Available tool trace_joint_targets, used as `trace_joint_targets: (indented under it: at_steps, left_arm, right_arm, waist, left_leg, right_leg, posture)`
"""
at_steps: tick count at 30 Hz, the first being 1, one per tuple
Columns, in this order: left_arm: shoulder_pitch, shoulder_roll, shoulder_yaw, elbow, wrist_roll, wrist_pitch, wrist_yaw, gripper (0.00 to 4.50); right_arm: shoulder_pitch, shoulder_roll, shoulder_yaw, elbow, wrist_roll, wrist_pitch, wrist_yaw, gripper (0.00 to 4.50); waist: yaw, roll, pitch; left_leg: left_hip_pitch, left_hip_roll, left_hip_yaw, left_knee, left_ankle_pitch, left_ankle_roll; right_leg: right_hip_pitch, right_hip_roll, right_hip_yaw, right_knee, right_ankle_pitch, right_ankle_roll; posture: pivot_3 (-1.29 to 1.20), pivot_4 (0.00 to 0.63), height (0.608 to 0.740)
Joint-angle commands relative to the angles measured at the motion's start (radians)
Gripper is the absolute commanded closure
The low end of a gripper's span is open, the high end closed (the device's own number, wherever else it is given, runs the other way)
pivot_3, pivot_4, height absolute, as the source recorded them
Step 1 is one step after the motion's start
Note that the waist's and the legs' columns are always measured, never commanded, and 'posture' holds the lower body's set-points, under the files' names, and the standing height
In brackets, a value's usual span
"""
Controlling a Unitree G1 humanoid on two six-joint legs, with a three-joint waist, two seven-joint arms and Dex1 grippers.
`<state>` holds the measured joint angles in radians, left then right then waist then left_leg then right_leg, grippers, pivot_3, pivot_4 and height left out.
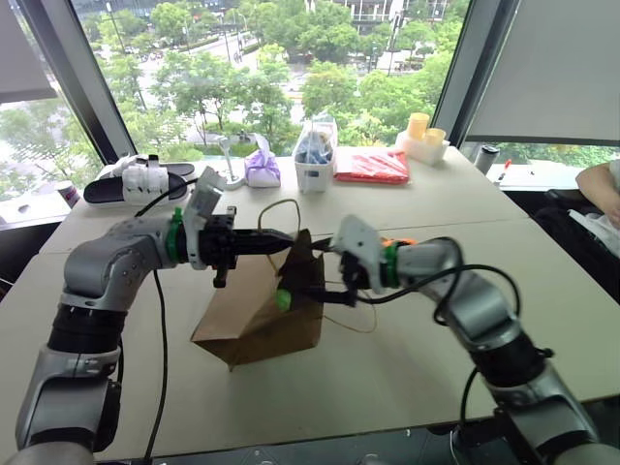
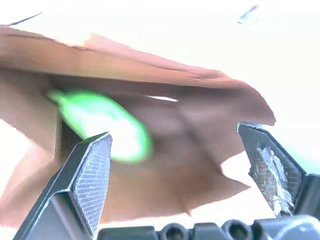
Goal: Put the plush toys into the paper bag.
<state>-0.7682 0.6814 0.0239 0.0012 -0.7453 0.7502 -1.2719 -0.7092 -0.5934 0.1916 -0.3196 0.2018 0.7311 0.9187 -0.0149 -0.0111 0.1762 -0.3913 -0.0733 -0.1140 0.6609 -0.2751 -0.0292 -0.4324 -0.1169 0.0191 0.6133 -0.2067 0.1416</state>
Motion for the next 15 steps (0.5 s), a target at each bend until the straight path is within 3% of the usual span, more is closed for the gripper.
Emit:
trace_joint_targets:
  at_steps: [1,4,9,12,15]
  left_arm:
    - [0.006,0.017,0.026,-0.044,0.002,-0.026,-0.003,4.50]
    - [0.016,0.018,0.023,-0.053,0.002,-0.029,-0.001,4.50]
    - [0.018,0.017,0.023,-0.056,0.002,-0.030,0.003,4.50]
    - [0.021,0.015,0.029,-0.075,-0.006,-0.022,0.021,4.50]
    - [0.028,0.016,0.037,-0.084,-0.003,-0.022,0.040,4.50]
  right_arm:
    - [0.015,-0.030,-0.160,-0.007,0.094,0.053,-0.005,0.21]
    - [0.026,-0.061,-0.198,0.145,0.056,-0.022,-0.034,0.21]
    - [-0.001,-0.079,-0.136,0.382,-0.062,-0.186,-0.092,0.21]
    - [-0.114,0.042,-0.089,0.753,-0.174,-0.310,-0.278,0.21]
    - [-0.191,0.107,-0.065,1.002,-0.242,-0.420,-0.376,0.21]
  waist:
    - [-0.001,0.000,0.000]
    - [-0.004,0.000,0.000]
    - [-0.002,0.000,0.000]
    - [-0.012,0.000,0.000]
    - [-0.022,0.001,0.000]
  left_leg:
    - [0.000,0.000,0.000,0.000,0.000,0.000]
    - [0.000,0.000,0.001,0.000,0.000,0.000]
    - [0.001,0.000,0.003,0.000,0.000,0.000]
    - [0.001,0.000,0.003,0.000,0.000,0.000]
    - [0.001,0.001,0.004,-0.001,0.001,-0.001]
  right_leg:
    - [0.000,0.000,0.000,0.000,0.000,0.000]
    - [0.000,0.000,0.001,0.000,0.000,0.000]
    - [0.001,0.000,0.001,0.000,0.000,0.000]
    - [0.001,0.000,0.001,0.000,0.000,0.000]
    - [0.000,0.000,0.003,0.000,0.000,-0.001]
  posture:
    - [0.00,0.150,0.740]
    - [0.00,0.150,0.740]
    - [0.00,0.150,0.740]
    - [0.00,0.150,0.740]
    - [0.00,0.150,0.740]
